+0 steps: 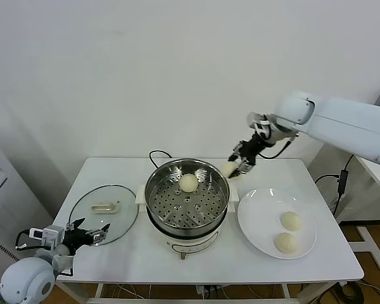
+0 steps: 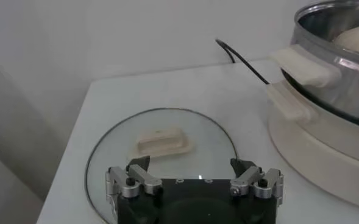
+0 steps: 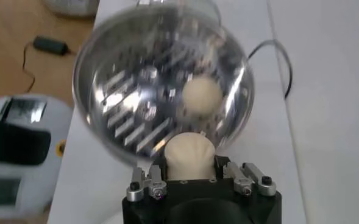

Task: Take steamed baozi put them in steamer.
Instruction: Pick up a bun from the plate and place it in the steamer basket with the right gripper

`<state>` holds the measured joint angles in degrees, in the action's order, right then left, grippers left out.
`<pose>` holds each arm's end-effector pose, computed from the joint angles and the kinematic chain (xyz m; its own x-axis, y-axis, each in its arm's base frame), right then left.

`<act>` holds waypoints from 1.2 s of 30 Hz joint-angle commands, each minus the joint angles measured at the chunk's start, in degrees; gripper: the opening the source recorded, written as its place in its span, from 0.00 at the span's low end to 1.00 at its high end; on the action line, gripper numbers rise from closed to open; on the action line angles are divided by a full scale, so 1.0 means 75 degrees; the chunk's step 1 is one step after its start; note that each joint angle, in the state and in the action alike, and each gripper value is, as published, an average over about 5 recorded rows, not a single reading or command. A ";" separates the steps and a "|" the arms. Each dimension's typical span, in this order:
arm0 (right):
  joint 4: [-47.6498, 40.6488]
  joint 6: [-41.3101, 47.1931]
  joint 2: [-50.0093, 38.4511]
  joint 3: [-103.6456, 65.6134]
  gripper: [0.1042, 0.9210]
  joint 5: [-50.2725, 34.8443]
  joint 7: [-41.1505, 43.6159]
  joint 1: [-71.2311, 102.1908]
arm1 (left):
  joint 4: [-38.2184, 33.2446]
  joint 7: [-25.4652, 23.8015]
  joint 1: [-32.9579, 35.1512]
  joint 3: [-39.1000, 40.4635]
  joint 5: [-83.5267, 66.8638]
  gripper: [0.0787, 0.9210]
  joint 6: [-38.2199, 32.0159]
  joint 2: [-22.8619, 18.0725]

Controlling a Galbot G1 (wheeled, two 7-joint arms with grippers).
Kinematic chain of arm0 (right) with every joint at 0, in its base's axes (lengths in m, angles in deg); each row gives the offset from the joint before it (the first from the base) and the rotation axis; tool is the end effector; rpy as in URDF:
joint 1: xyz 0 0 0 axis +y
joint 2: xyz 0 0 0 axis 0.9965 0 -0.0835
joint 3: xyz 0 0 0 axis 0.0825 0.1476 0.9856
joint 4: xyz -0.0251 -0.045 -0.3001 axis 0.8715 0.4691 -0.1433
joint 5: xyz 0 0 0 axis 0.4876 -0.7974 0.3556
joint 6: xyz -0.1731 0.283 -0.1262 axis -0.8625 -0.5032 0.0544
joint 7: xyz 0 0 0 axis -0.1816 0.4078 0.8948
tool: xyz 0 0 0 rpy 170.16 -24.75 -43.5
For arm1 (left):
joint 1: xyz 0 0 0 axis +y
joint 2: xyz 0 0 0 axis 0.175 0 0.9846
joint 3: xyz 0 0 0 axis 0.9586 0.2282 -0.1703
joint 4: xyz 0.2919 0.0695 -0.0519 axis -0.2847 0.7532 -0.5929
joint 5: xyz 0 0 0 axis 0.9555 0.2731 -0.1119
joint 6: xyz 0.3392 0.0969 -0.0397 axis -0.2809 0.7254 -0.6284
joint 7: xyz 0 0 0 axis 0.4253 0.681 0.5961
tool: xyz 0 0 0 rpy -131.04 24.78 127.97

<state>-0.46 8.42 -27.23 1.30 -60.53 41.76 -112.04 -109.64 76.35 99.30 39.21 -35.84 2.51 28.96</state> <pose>0.5283 0.0045 -0.0122 -0.1105 -0.5016 0.8580 -0.9885 -0.0343 -0.1474 0.2668 0.1084 -0.2198 -0.8131 0.1038 0.5729 0.1814 0.9801 0.0800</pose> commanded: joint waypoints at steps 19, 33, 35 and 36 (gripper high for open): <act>-0.0632 0.1257 0.3063 0.0078 0.45 -0.0709 -0.1870 0.1456 | 0.0069 -0.0018 0.0007 0.0036 0.0001 0.88 -0.0076 0.0077; -0.1066 0.1352 0.3224 -0.0083 0.57 -0.0334 -0.2187 0.1952 | 0.0141 -0.0037 -0.0012 0.0034 -0.0022 0.88 -0.0106 0.0106; -0.1032 0.1366 0.3118 -0.0126 0.64 -0.0334 -0.2136 0.1835 | 0.0144 -0.0041 -0.0008 0.0036 -0.0026 0.88 -0.0108 0.0103; -0.0987 0.1370 0.3031 -0.0140 0.67 -0.0345 -0.2057 0.1724 | 0.0147 -0.0043 -0.0004 0.0036 -0.0027 0.88 -0.0109 0.0103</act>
<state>-7.17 18.11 -4.60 0.96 -63.90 26.97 -99.52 -108.59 76.05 99.24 39.47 -36.03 1.72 29.74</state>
